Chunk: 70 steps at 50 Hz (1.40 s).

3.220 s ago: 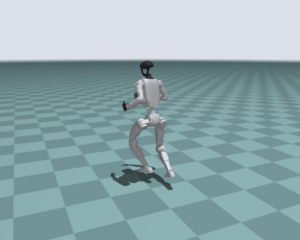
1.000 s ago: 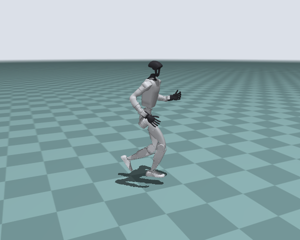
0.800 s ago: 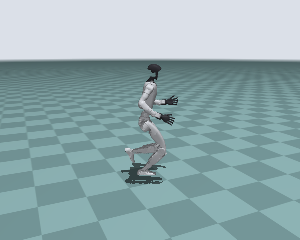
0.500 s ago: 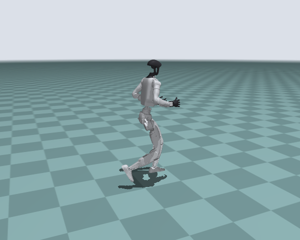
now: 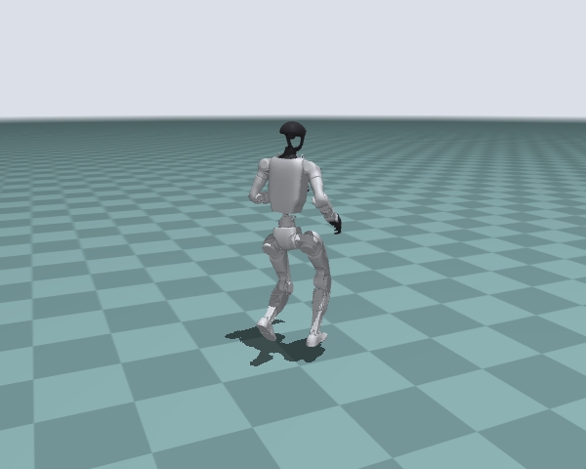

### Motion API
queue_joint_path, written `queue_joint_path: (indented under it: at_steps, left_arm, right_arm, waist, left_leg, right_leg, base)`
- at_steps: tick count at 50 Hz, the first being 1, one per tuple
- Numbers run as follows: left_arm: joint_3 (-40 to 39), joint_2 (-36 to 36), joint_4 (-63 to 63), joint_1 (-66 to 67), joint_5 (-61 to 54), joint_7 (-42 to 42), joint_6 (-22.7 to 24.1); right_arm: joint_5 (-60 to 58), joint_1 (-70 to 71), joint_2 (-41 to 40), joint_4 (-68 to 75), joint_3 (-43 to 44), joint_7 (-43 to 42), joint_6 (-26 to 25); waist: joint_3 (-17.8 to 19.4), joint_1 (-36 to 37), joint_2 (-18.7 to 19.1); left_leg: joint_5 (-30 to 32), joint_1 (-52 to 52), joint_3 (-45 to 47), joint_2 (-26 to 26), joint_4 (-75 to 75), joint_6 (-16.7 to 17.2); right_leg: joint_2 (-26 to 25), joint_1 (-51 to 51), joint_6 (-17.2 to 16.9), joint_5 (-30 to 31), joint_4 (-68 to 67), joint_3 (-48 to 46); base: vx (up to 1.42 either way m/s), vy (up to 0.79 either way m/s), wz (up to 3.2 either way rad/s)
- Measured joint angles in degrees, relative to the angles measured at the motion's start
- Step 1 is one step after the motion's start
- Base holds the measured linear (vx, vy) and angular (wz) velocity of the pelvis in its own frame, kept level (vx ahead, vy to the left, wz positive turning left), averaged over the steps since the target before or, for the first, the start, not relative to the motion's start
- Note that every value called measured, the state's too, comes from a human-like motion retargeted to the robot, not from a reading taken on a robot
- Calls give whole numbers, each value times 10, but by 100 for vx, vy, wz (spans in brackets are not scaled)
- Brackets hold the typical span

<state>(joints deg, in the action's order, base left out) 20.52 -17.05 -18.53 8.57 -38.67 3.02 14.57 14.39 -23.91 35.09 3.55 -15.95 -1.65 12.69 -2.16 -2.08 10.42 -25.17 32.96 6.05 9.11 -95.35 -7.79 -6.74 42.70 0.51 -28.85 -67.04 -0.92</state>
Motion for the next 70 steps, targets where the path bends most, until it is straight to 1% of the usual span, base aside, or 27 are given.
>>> queue_joint_path:
  at_steps: [3, 5, 7, 10, 13, 15, 19, 22, 24, 26, 30, 32, 34, 38, 41, 43, 48, 50, 51, 53, 54, 57, 60, 63, 65, 68, 70]
  left_arm:
    - [-6, -4, 28, 9, 21, 25, -12]
    - [-14, -7, 55, 17, 40, 44, -20]
    - [-26, -16, 73, 38, 55, 49, -21]
    - [-39, -34, 85, 86, 73, 36, -19]
    - [-55, -37, 91, 127, 90, 16, -22]
    - [-65, -32, 96, 142, 95, 9, -28]
    - [-75, -24, 109, 116, 129, 30, -31]
    - [-70, -12, 123, 39, 159, 66, -32]
    - [-63, -6, 113, -2, 156, 73, -28]
    - [-55, -5, 91, -27, 145, 69, -18]
    - [-20, -1, 60, -39, 121, 47, 8]
    - [-2, 0, 56, -37, 101, 33, 5]
    - [8, -2, 61, -28, 92, 26, -5]
    - [4, -8, 119, 5, 122, 47, -34]
    - [-19, -14, 167, 51, 125, 41, -46]
    - [-34, -27, 172, 103, 113, 25, -45]
    - [-70, -48, 170, 215, 81, -24, -43]
    - [-82, -48, 175, 240, 73, -32, -49]
    - [-83, -46, 178, 244, 74, -30, -51]
    - [-87, -45, 184, 244, 83, -20, -53]
    - [-91, -45, 187, 235, 94, -11, -53]
    - [-92, -40, 203, 168, 143, 37, -49]
    - [-70, -15, 225, 47, 178, 94, -46]
    - [-49, -7, 188, -26, 179, 98, -37]
    - [-37, -12, 146, -52, 176, 87, -26]
    - [-20, -21, 85, -63, 164, 62, -1]
    - [-7, -24, 51, -60, 155, 49, 11]
  right_arm:
    - [-41, 56, 30, 33, -9, -18, -8]
    - [-62, 108, 39, 70, -21, -33, -12]
    - [-61, 139, 28, 82, -29, -45, -10]
    - [-45, 136, 2, 52, -26, -47, -4]
    - [-44, 117, -15, 4, -20, -33, 2]
    - [-48, 106, -18, -24, -20, -19, 3]
    - [-64, 88, -27, -20, -25, -12, -2]
    - [-75, 80, -46, 44, -30, -17, -10]
    - [-67, 63, -49, 79, -31, -11, -10]
    - [-53, 39, -45, 93, -27, -4, -10]
    - [-22, -9, -42, 92, -16, -4, -15]
    - [-14, -20, -37, 76, -9, -9, -18]
    - [-19, -12, -24, 60, -6, -20, -18]
    - [-69, 75, 11, 59, -10, -67, -18]
    - [-69, 172, 10, 54, -21, -100, -16]
    - [-45, 198, 1, 20, -17, -106, -11]
    - [-10, 194, -31, -75, -15, -77, -4]
    - [-8, 186, -40, -104, -17, -54, -7]
    - [-9, 182, -44, -110, -20, -47, -6]
    - [-13, 170, -53, -117, -25, -35, -7]
    - [-18, 163, -59, -110, -27, -33, -10]
    - [-49, 133, -86, -42, -33, -46, -23]
    - [-83, 113, -106, 102, -40, -64, -26]
    - [-91, 66, -88, 197, -38, -42, -25]
    - [-88, 30, -68, 225, -31, -24, -26]
    - [-80, -26, -45, 228, -14, -5, -33]
    - [-76, -62, -34, 215, 1, 0, -37]
  waist:
    - [16, 20, -11]
    - [28, 28, -22]
    - [29, 39, -38]
    - [12, 60, -54]
    - [-8, 59, -66]
    - [-13, 47, -78]
    - [-6, 27, -101]
    - [3, -5, -128]
    - [0, -24, -124]
    - [-4, -37, -104]
    - [-24, -35, -56]
    - [-29, -15, -37]
    - [-28, 5, -33]
    - [-11, 48, -47]
    - [-12, 75, -67]
    - [-22, 95, -88]
    - [-66, 105, -131]
    - [-74, 90, -147]
    - [-75, 86, -150]
    - [-75, 77, -157]
    - [-72, 72, -162]
    - [-58, 48, -171]
    - [-60, 2, -176]
    - [-71, -42, -160]
    - [-64, -48, -125]
    - [-72, -55, -80]
    - [-82, -50, -53]
  left_leg:
    - [-70, 54, 9, 66, -105, -46]
    - [-116, 92, 28, 85, -114, -65]
    - [-145, 110, 72, 84, -57, -65]
    - [-153, 102, 144, 69, 91, -33]
    - [-133, 61, 201, 20, 242, -2]
    - [-128, 32, 211, -27, 295, -7]
    - [-210, 16, 160, -104, 250, -66]
    - [-235, 0, 116, -174, 251, -72]
    - [-231, -30, 86, -197, 274, -65]
    - [-205, -73, 56, -183, 290, -34]
    - [-39, -105, 6, -107, 252, 57]
    - [14, -91, -15, -65, 175, 69]
    - [33, -72, -22, -27, 73, 57]
    - [-35, 22, -17, 42, -107, -16]
    - [-93, 120, 6, 36, -88, -51]
    - [-106, 153, 39, 6, 0, -52]
    - [-66, 136, 137, -99, 345, -7]
    - [-53, 106, 162, -155, 440, -11]
    - [-68, 108, 162, -165, 422, -26]
    - [-117, 111, 152, -183, 364, -65]
    - [-149, 111, 140, -184, 325, -72]
    - [-238, 109, 99, -176, 223, -72]
    - [-248, 83, 72, -208, 230, -72]
    - [-248, -8, 60, -222, 296, -72]
    - [-213, -86, 41, -209, 325, -57]
    - [-92, -150, 22, -141, 325, 24]
    - [-8, -158, 21, -87, 285, 61]
  right_leg:
    - [25, -43, 40, -116, -35, -40]
    - [50, -82, 49, -163, -41, -72]
    - [79, -126, 42, -166, -23, -101]
    - [112, -194, 14, -114, 21, -143]
    - [147, -237, -23, -31, 18, -168]
    - [185, -243, -28, -2, -38, -169]
    - [238, -187, 4, -22, -224, -123]
    - [264, -82, 33, -74, -303, -67]
    - [246, -19, 40, -96, -277, -47]
    - [188, 20, 29, -92, -201, -38]
    - [35, 41, -14, -24, 10, -16]
    - [-15, 27, -11, -6, 55, -13]
    - [-33, 12, 12, -31, 26, -18]
    - [-21, -30, 66, -164, -59, -37]
    - [8, -85, 61, -193, -40, -50]
    - [37, -135, 34, -159, -13, -54]
    - [122, -207, -63, 52, 17, -74]
    - [161, -214, -83, 102, -28, -77]
    - [172, -211, -82, 111, -69, -77]
    - [196, -201, -76, 109, -162, -75]
    - [207, -190, -64, 99, -210, -73]
    - [228, -126, -8, 40, -329, -63]
    - [250, 0, 40, -36, -372, -32]
    - [227, 82, 44, -83, -297, -10]
    - [164, 91, 28, -82, -199, -14]
    - [72, 86, -3, -27, -21, -33]
    - [20, 74, -21, 21, 77, -47]
  base:
    - [51, -18, 219]
    - [53, -13, 235]
    - [56, -5, 205]
    - [59, 4, 188]
    - [58, 11, 220]
    - [56, 11, 224]
    - [59, 4, 209]
    - [68, 1, 221]
    - [77, 4, 178]
    - [85, 0, 139]
    - [83, -5, 115]
    - [78, -7, 122]
    - [78, -8, 142]
    - [81, -10, 157]
    - [85, -4, 135]
    - [92, 5, 112]
    - [92, 12, 151]
    - [83, 7, 199]
    - [79, -3, 171]
    - [79, -13, 135]
    - [81, -24, 117]
    - [81, -22, 128]
    - [84, -2, 162]
    - [102, 6, 101]
    - [113, 9, 6]
    - [110, -5, 14]
    - [103, -7, 27]
